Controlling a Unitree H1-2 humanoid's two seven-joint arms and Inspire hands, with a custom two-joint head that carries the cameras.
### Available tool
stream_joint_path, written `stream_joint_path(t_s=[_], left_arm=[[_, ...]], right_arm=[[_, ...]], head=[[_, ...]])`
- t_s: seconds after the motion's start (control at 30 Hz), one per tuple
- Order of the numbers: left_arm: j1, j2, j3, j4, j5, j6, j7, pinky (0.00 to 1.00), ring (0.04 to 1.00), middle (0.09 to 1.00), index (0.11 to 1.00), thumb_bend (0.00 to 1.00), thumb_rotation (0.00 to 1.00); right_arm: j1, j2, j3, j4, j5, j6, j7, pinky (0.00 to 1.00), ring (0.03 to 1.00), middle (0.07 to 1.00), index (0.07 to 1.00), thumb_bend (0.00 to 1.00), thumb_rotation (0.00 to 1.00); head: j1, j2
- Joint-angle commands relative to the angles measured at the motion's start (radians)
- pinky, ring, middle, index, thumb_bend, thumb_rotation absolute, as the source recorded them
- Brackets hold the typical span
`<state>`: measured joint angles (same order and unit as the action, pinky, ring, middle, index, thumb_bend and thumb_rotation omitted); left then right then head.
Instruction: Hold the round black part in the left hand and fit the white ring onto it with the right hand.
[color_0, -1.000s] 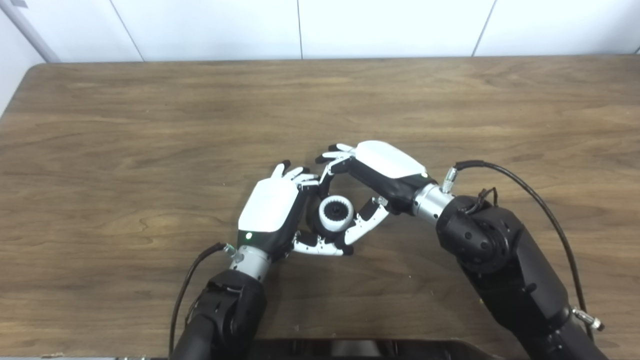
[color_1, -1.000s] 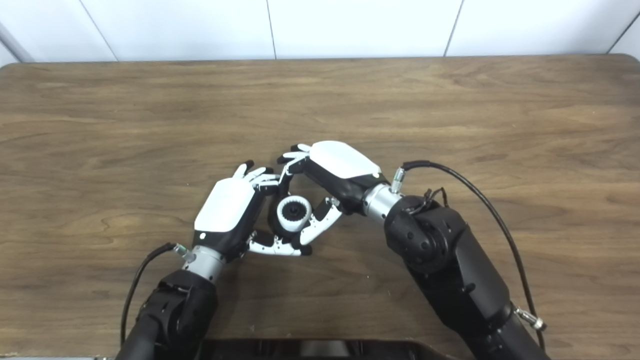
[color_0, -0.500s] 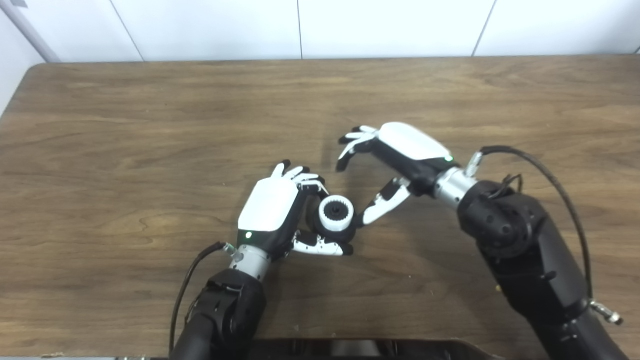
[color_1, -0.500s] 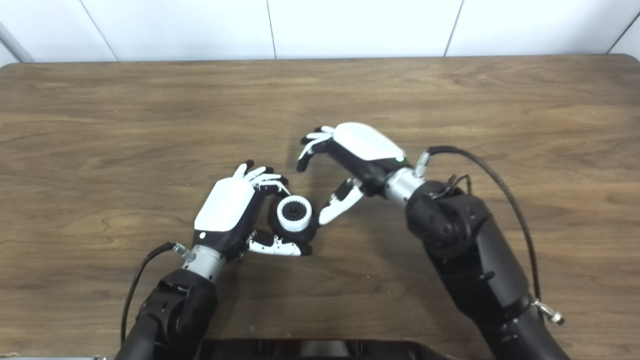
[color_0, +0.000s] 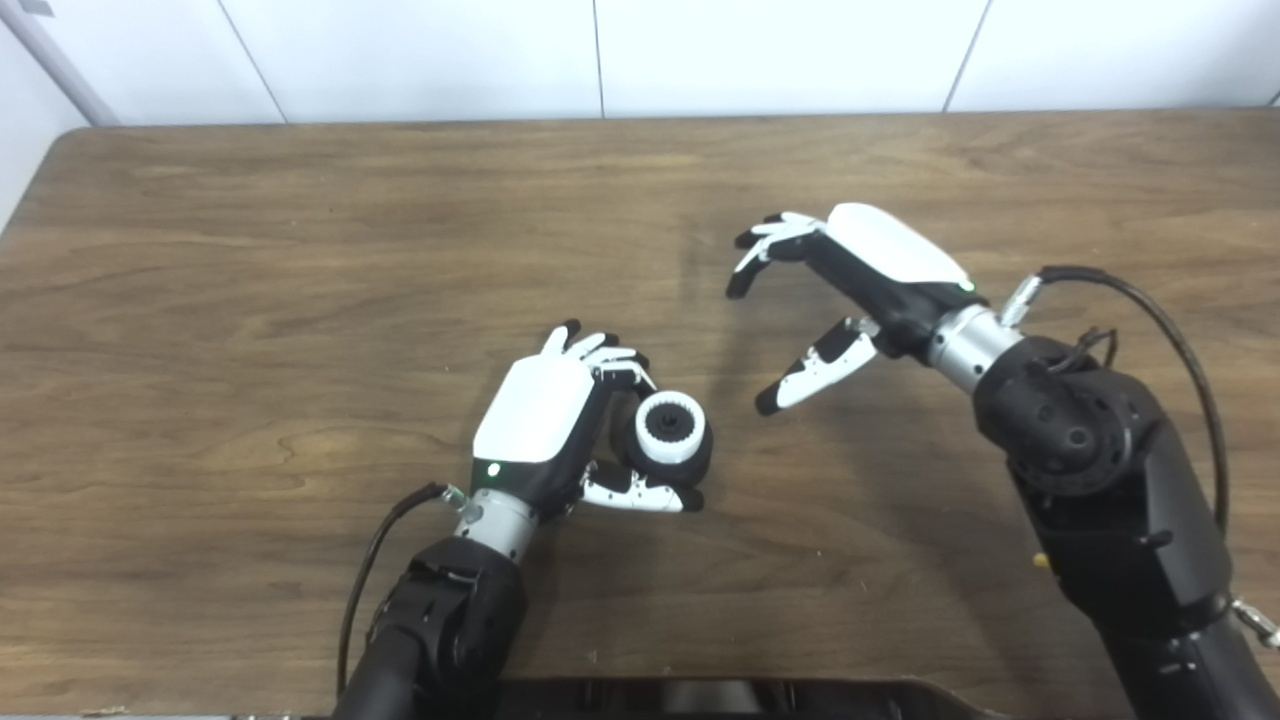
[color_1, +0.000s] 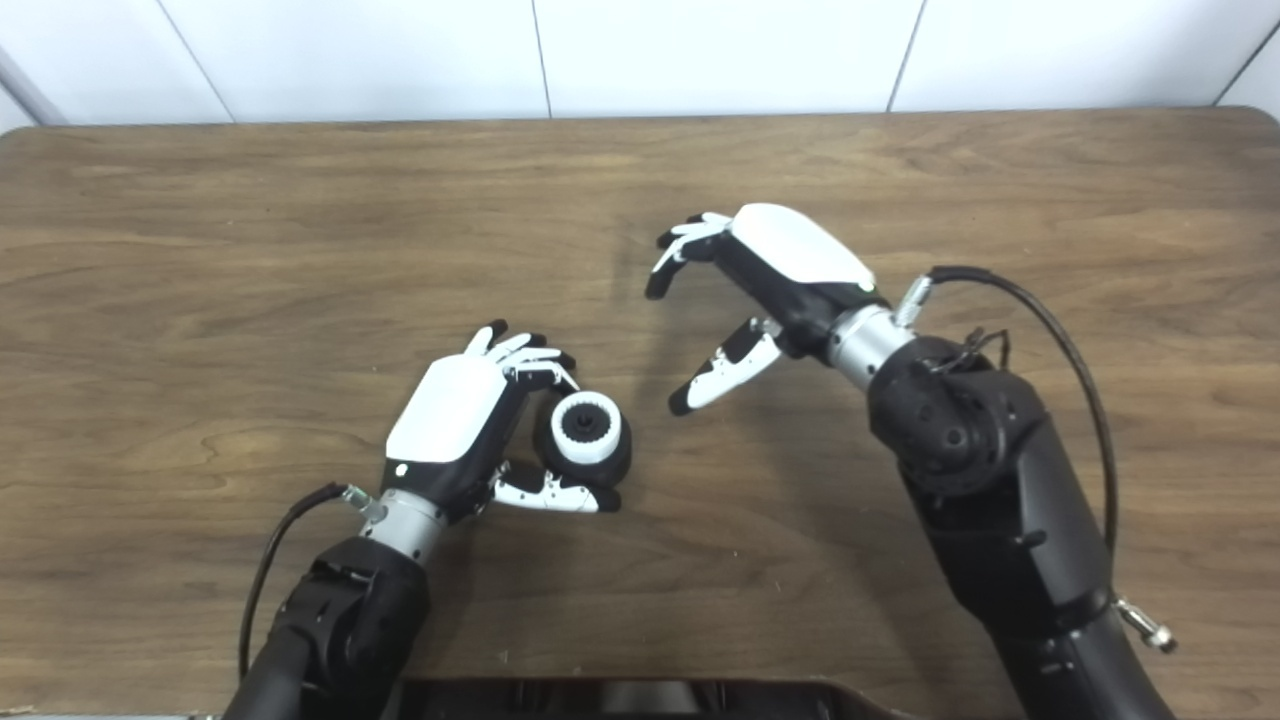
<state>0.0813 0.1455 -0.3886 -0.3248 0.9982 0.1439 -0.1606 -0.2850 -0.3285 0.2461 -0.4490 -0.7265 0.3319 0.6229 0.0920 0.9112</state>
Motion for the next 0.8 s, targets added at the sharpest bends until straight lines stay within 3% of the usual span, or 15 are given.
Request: stream_joint_path(t_s=[0.0, 0.3, 0.5, 0.53, 0.57, 0.63, 0.77], left_arm=[[-0.002, 0.012, 0.01, 0.001, -0.003, -0.003, 0.001, 1.0, 0.891, 0.776, 0.483, 0.52, 0.05], [0.003, 0.017, 0.025, 0.016, -0.018, -0.022, 0.019, 1.0, 0.882, 0.772, 0.488, 0.52, 0.06], [0.001, 0.013, 0.038, 0.009, -0.022, -0.008, -0.003, 1.0, 0.875, 0.783, 0.497, 0.52, 0.07], [0.001, 0.012, 0.041, 0.006, -0.023, -0.003, -0.009, 1.0, 0.875, 0.79, 0.611, 0.72, 0.14], [0.0, 0.01, 0.044, 0.003, -0.022, 0.002, -0.014, 1.0, 0.874, 0.794, 0.659, 0.79, 0.17], [-0.002, 0.01, 0.047, -0.002, -0.016, 0.008, -0.021, 1.0, 0.868, 0.801, 0.727, 0.88, 0.23], [-0.002, 0.01, 0.053, -0.013, -0.007, 0.018, -0.035, 1.0, 0.869, 0.819, 0.796, 0.94, 0.29]], right_arm=[[-0.034, -0.011, -0.031, -0.036, 0.009, 0.003, -0.031, 0.81, 0.927, 0.86, 0.632, 1.0, 0.22], [-0.037, -0.037, -0.065, -0.046, 0.003, 0.024, -0.029, 0.8, 0.928, 0.864, 0.643, 0.96, 0.21], [-0.027, -0.031, -0.066, -0.045, 0.007, 0.039, -0.037, 0.81, 0.931, 0.869, 0.645, 0.96, 0.21], [-0.026, -0.03, -0.066, -0.044, 0.008, 0.04, -0.039, 0.81, 0.933, 0.871, 0.645, 0.95, 0.21], [-0.025, -0.028, -0.066, -0.044, 0.008, 0.043, -0.041, 0.81, 0.933, 0.871, 0.645, 0.96, 0.21], [-0.023, -0.027, -0.063, -0.043, 0.004, 0.045, -0.045, 0.8, 0.932, 0.87, 0.644, 0.96, 0.21], [-0.019, -0.024, -0.06, -0.039, 0.001, 0.047, -0.056, 0.8, 0.927, 0.864, 0.642, 0.96, 0.21]], head=[[-0.002, 0.001], [-0.006, -0.002], [-0.003, -0.005], [-0.004, -0.005], [-0.004, -0.006], [-0.005, -0.006], [-0.004, -0.008]])
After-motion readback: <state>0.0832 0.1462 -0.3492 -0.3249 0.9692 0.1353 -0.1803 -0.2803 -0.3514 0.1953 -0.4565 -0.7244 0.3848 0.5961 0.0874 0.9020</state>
